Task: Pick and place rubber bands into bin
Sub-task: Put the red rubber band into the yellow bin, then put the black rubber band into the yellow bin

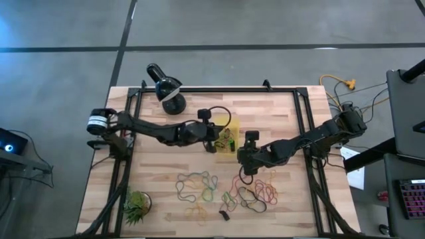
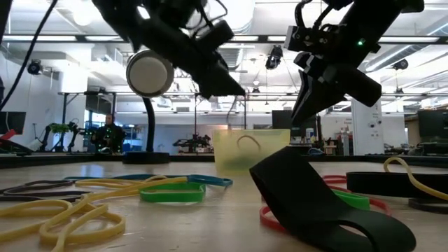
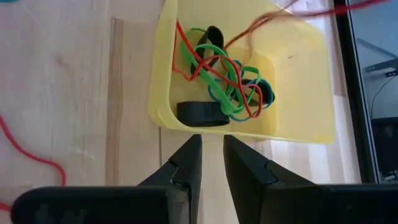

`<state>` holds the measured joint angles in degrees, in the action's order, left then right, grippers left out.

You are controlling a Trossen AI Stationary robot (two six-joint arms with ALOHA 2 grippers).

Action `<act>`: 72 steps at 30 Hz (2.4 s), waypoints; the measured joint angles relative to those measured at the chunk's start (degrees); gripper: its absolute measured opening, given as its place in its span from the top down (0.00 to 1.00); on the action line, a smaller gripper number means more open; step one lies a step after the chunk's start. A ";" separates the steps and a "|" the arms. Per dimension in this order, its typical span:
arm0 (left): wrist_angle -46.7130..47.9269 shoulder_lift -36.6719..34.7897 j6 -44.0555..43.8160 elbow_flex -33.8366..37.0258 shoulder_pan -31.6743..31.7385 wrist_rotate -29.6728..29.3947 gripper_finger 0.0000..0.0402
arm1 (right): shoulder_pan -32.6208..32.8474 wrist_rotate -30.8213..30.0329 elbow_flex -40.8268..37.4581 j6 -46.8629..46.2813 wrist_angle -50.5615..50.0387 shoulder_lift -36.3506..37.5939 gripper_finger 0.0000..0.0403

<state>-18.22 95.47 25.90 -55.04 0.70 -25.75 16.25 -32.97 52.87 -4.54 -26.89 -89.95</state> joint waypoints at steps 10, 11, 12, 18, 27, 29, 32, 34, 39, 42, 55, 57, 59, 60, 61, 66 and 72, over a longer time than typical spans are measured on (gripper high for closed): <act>-0.23 6.19 -0.05 -1.57 0.86 4.26 0.85 | -0.02 0.00 -0.16 0.42 0.08 0.00 0.85; -0.30 6.51 -0.05 -1.92 0.86 4.12 0.82 | -0.02 0.00 -0.17 0.42 0.04 0.00 0.85; -0.40 6.69 -0.05 -2.19 0.84 3.85 0.80 | -0.02 -0.02 -0.21 0.42 0.09 0.00 0.85; 3.20 5.64 -1.00 -3.43 0.36 0.08 0.73 | -0.02 -0.02 -0.83 0.47 0.07 0.00 0.85; 29.29 -3.61 -17.01 -4.49 -5.33 2.66 0.73 | -0.02 -0.03 -2.43 0.47 0.06 0.00 0.85; 31.92 -5.47 -20.03 -3.67 -7.24 4.99 0.73 | -0.02 -0.04 -2.50 0.66 0.11 0.00 0.85; 33.15 -6.60 -22.42 -2.44 -10.31 7.52 0.73 | -0.02 0.05 -2.48 0.54 0.20 0.00 0.85; 33.51 -6.66 -22.63 -2.21 -12.19 7.64 0.73 | -0.01 1.99 -2.46 -0.34 0.37 0.00 0.85; 33.77 -6.68 -23.66 -1.30 -15.58 7.55 0.73 | 0.08 16.76 -2.54 -3.35 1.02 -0.07 0.85; 32.68 -6.68 -25.36 -0.32 -16.31 7.41 0.73 | 0.52 22.31 -3.19 -4.94 3.64 -0.17 0.85; 32.13 -6.66 -30.09 2.03 -16.58 7.29 0.73 | 6.77 29.18 -3.66 -10.19 5.57 -0.22 0.85; 31.98 -6.66 -30.09 2.03 -16.58 7.29 0.73 | 8.31 29.16 -3.68 -11.50 6.71 -0.22 0.85; 31.87 -6.66 -30.07 2.03 -16.58 7.29 0.73 | 9.89 29.16 -3.70 -11.90 9.31 -0.22 0.85; 31.87 -6.66 -30.07 2.03 -16.58 7.29 0.73 | 10.69 29.12 -3.70 -11.87 10.74 -0.22 0.85; 31.87 -6.66 -30.09 2.03 -16.58 7.29 0.73 | 11.40 28.90 -3.70 -11.67 12.16 -0.22 0.85; 31.64 -6.66 -30.09 2.03 -16.58 7.30 0.73 | 13.03 25.01 -3.70 -10.01 15.62 -0.94 0.85; 30.75 -6.66 -30.07 2.03 -16.62 7.31 0.73 | 13.00 24.49 -3.55 -8.90 15.61 -5.60 0.85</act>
<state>12.53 88.82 -4.17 -53.01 -15.92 -18.44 29.26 -8.48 49.32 -13.45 -11.29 -95.56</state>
